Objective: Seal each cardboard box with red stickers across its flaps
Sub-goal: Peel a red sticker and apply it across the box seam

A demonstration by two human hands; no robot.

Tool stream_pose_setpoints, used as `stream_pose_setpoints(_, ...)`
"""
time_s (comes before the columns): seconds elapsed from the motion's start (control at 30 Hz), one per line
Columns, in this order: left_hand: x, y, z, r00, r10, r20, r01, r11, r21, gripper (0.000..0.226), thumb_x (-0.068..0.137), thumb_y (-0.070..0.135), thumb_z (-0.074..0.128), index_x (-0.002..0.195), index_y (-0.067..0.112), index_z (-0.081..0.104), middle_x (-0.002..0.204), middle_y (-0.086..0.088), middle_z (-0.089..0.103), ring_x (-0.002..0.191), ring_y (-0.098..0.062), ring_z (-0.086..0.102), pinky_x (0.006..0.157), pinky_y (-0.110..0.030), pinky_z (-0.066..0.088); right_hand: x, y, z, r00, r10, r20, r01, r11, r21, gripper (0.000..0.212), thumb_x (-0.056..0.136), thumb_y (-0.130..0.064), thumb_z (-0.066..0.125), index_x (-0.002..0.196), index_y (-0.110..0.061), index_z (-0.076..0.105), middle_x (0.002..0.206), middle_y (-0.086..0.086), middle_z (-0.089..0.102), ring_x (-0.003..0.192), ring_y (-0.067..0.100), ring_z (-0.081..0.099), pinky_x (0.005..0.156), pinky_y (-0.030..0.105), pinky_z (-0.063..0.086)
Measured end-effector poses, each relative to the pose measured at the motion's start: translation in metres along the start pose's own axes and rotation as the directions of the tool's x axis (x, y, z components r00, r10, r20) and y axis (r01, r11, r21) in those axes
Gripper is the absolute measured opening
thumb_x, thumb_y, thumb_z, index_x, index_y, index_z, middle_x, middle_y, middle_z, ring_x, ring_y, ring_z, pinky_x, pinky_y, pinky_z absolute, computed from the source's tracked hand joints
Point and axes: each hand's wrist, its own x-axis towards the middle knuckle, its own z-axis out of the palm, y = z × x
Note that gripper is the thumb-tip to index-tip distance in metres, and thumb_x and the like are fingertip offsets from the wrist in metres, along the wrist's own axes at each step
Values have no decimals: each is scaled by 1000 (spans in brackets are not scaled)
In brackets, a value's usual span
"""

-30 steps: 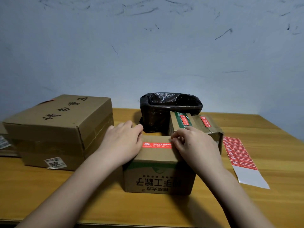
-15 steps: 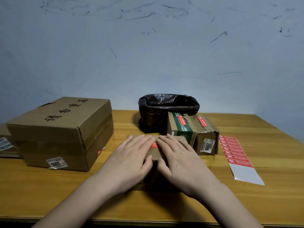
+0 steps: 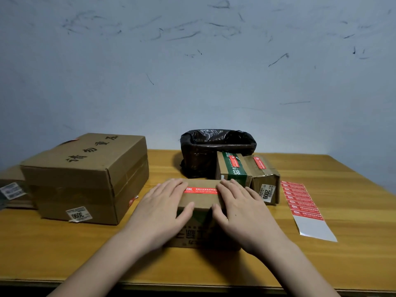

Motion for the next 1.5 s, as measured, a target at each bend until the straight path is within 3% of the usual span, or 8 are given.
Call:
stream_pose_setpoints(0.4,-16,13,3,999,40,-13,-40,998,45,90,72,67,-10,153,29,-1,160,12,-2,146,-3,-5,114,-24,-12,-10,-8,1,997,-71,-24,71,997,14,92,72,-57,-7,153,-21,16,161,-3,14,149,11,3,119,31,-1)
stream_pose_setpoints(0.53,-17,17,9,996,83,-25,-81,995,62,72,88,56,18,150,21,31,154,4,32,142,-10,27,115,-38,8,-10,-16,5,989,-105,-101,105,994,-3,77,82,-49,17,144,-12,44,149,6,44,142,18,33,116,37,17)
stream_pose_setpoints(0.63,-17,20,12,996,85,-1,-84,990,110,65,87,49,31,143,18,45,145,1,47,134,-13,43,111,-43,25,-10,-18,6,988,-147,-53,148,989,26,87,75,-49,5,151,-13,28,157,4,30,147,16,21,119,35,8)
stream_pose_setpoints(0.8,-12,24,6,994,103,-36,-99,989,106,70,86,51,27,146,17,37,152,2,34,140,-13,33,115,-39,13,-7,-19,5,991,-84,-105,82,996,-22,68,78,-40,28,130,-10,60,131,7,61,127,19,54,105,41,41)
stream_pose_setpoints(0.93,-8,25,9,993,112,-37,-108,990,91,76,82,52,20,148,16,33,154,-1,33,143,-14,27,114,-34,7,-4,-20,6,988,-132,-76,135,991,28,85,74,-44,8,147,-10,37,152,8,38,144,20,29,118,39,17)
stream_pose_setpoints(1.1,-3,27,6,993,117,-26,-115,990,78,73,89,50,22,153,21,0,161,5,-1,147,-8,-5,116,-26,-10,0,-21,12,991,-76,-112,77,997,-2,68,75,-38,29,126,-9,62,127,7,64,123,20,57,102,41,44)
stream_pose_setpoints(1.27,2,30,8,996,87,17,-89,991,98,80,91,33,45,153,19,-3,161,3,-4,147,-10,-6,117,-28,-10,5,-20,9,989,-130,-65,133,990,45,96,65,-47,1,151,-12,28,157,6,29,147,18,18,119,35,9)
stream_pose_setpoints(1.5,10,31,5,997,69,44,-72,995,68,79,89,29,46,153,18,1,161,2,3,147,-11,0,120,-30,-4,15,-18,13,992,-107,-70,110,993,40,97,64,-49,-2,150,-15,28,156,2,30,146,15,21,119,31,11)
